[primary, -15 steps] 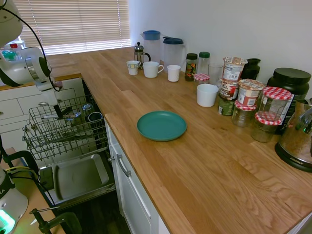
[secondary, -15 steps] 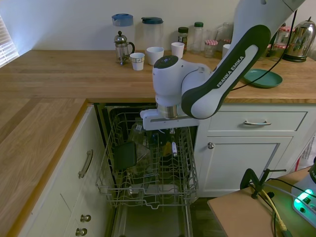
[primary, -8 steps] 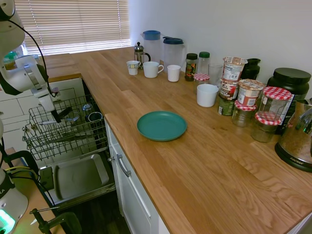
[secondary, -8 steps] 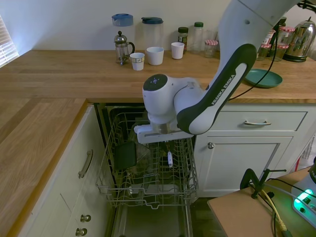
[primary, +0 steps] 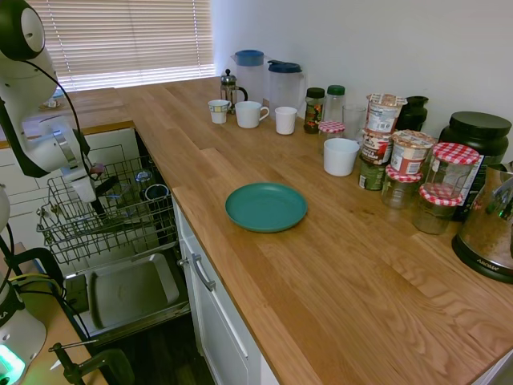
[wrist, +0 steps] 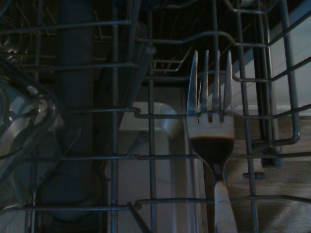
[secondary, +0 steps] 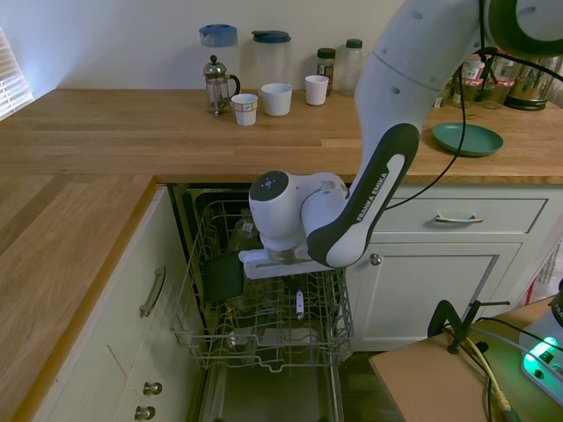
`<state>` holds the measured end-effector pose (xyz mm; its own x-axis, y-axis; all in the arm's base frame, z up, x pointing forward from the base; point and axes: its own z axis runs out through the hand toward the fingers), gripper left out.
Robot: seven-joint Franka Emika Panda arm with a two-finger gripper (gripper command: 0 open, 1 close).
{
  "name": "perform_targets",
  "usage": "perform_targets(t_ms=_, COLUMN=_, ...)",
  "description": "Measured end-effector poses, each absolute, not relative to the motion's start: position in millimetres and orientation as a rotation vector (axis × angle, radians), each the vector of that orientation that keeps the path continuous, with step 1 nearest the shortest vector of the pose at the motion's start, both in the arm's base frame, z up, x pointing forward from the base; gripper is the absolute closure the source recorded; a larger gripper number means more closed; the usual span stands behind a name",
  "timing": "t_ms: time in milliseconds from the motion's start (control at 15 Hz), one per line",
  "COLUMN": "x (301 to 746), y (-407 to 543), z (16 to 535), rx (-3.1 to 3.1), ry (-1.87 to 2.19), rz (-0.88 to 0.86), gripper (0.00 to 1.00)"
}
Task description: Put the fork in the dishwasher
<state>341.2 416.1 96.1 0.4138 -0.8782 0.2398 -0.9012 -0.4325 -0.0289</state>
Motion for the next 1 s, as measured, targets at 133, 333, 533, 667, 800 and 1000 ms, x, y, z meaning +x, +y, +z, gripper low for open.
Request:
perform_targets(t_ms=133, x=343, y=412, z=88, rx=2.545, ry=-1.609, rz=0.343, gripper=0.00)
perform_targets(t_ms=333, x=342, y=412, z=87, rx=2.547, ry=-1.601, rz=0.356, gripper=0.00)
perform_targets(t_ms=533, x=343, y=412, z=86, rx=2.547, ry=-1.598, rz=0.365, gripper=0.00)
perform_targets(t_ms=667, x=343, y=410, z=85, rx=2.545, ry=-1.602, rz=0.365, gripper=0.00)
perform_targets(t_ms=800, x=341, y=409, z=85, rx=2.547, ry=-1.599, rz=0.368, gripper=0.00)
perform_targets(t_ms=1000, x=326, y=408, z=102, rx=2.545, ry=-1.619, rz=0.392, gripper=0.00)
